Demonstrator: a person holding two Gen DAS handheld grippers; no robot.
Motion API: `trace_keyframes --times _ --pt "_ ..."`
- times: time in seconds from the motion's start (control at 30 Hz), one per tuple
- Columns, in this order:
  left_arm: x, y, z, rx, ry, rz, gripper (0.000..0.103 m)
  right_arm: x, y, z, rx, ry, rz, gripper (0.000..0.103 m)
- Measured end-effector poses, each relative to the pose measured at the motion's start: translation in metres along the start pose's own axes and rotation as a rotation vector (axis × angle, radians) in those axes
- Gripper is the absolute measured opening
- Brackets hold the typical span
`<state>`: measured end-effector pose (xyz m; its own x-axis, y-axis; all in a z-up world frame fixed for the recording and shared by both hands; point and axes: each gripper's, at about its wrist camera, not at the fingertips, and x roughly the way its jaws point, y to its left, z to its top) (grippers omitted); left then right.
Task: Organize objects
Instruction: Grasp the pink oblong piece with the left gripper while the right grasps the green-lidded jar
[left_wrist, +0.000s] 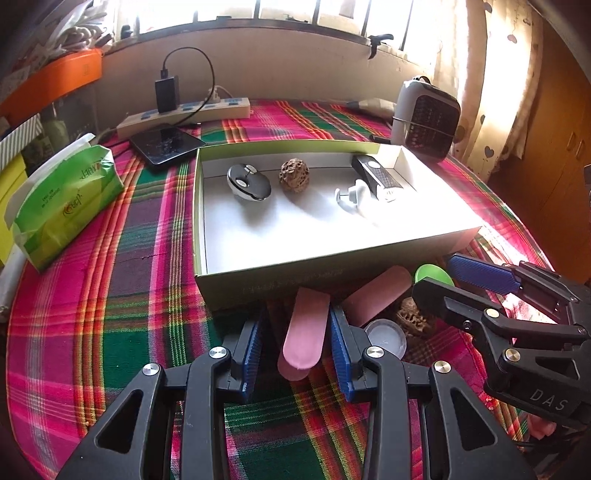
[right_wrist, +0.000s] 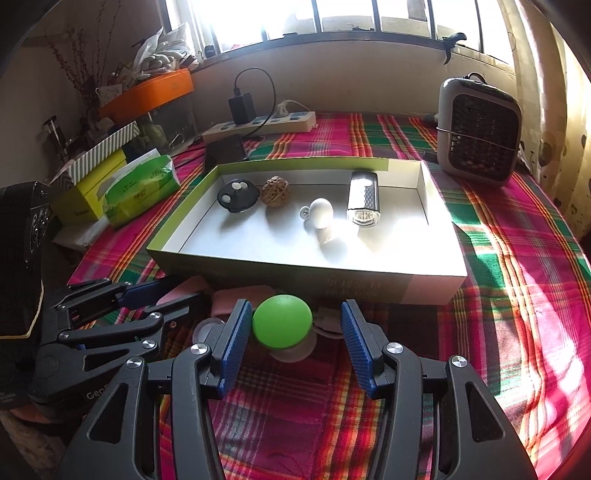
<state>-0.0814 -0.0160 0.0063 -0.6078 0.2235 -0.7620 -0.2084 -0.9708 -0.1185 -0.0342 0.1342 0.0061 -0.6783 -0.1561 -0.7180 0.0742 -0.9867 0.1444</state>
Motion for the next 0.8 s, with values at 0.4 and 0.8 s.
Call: trace_keyframes --times 0.4,0.8 --pt "0.001 0.004 0.000 -0.028 -0.002 0.006 0.031 -0.006 0.002 -0.003 -0.007 -0.010 0.022 0.035" --pt "-0.010 0.004 -0.007 -0.045 -0.012 0.007 0.028 -0.021 -0.009 -0.009 0.016 -0.022 0.001 0.035"
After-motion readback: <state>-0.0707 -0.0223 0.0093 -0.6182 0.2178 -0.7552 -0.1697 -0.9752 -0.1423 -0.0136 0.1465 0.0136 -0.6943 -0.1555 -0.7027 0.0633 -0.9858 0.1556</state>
